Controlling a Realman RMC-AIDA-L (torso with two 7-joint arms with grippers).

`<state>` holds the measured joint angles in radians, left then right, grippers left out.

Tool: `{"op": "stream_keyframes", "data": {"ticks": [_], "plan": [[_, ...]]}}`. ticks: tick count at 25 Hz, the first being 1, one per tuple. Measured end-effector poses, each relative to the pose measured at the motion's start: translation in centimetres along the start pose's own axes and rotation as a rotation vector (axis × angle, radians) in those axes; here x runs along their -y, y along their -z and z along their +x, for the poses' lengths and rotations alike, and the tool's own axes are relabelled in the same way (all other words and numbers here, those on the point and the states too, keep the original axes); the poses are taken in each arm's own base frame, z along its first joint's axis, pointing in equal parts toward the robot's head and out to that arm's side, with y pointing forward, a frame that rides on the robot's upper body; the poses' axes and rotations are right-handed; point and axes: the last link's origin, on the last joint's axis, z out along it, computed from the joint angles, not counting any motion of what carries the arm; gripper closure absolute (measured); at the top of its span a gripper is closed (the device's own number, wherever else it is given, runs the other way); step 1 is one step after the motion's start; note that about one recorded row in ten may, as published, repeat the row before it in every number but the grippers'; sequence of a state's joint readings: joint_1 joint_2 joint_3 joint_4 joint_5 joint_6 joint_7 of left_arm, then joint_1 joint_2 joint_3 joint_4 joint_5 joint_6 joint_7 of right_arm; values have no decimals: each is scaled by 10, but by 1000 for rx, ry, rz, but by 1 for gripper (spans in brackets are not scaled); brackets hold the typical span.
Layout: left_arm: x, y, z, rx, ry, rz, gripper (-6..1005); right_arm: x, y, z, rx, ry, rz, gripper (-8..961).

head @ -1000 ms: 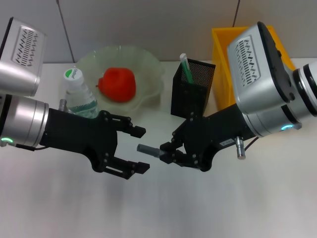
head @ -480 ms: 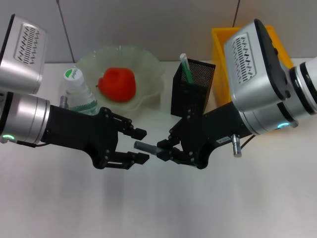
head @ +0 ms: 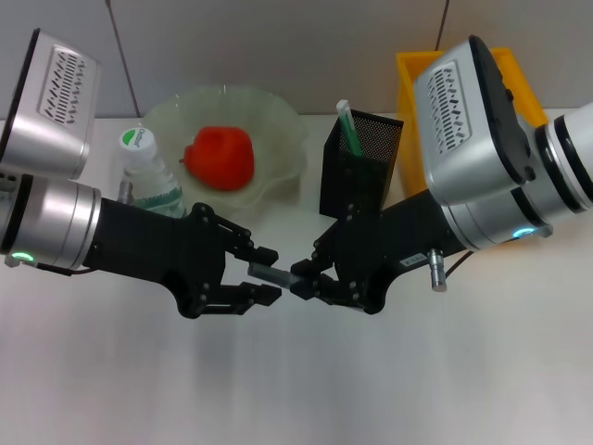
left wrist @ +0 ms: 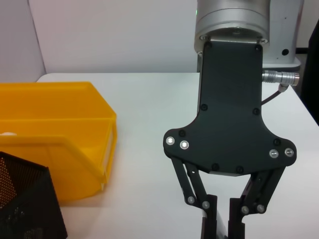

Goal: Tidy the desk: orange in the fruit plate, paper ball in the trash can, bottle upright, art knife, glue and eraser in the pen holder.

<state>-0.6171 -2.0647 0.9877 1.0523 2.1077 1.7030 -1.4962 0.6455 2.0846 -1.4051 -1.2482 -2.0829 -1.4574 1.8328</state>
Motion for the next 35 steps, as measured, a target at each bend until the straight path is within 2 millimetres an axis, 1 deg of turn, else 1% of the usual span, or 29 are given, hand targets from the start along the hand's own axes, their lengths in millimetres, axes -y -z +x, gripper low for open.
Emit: {"op": "stream_keyframes", "data": {"ticks": [2,19,24,34,35], "plan": [[0,0,0,0,0,1,610,0,0,0,0,0,0,823],[2,-4,1,6,-3,5,635,0,0,0,-3,1,1,823],[2,-4,1,5,-2,5,777,0,0,0,-3,1,1,823],[1,-6,2,8,-9,-3,783,0,0,0,-3,1,1,823],[1,-6,2,7,-9,-3,803,0,0,0,-2,1,1,823]]}}
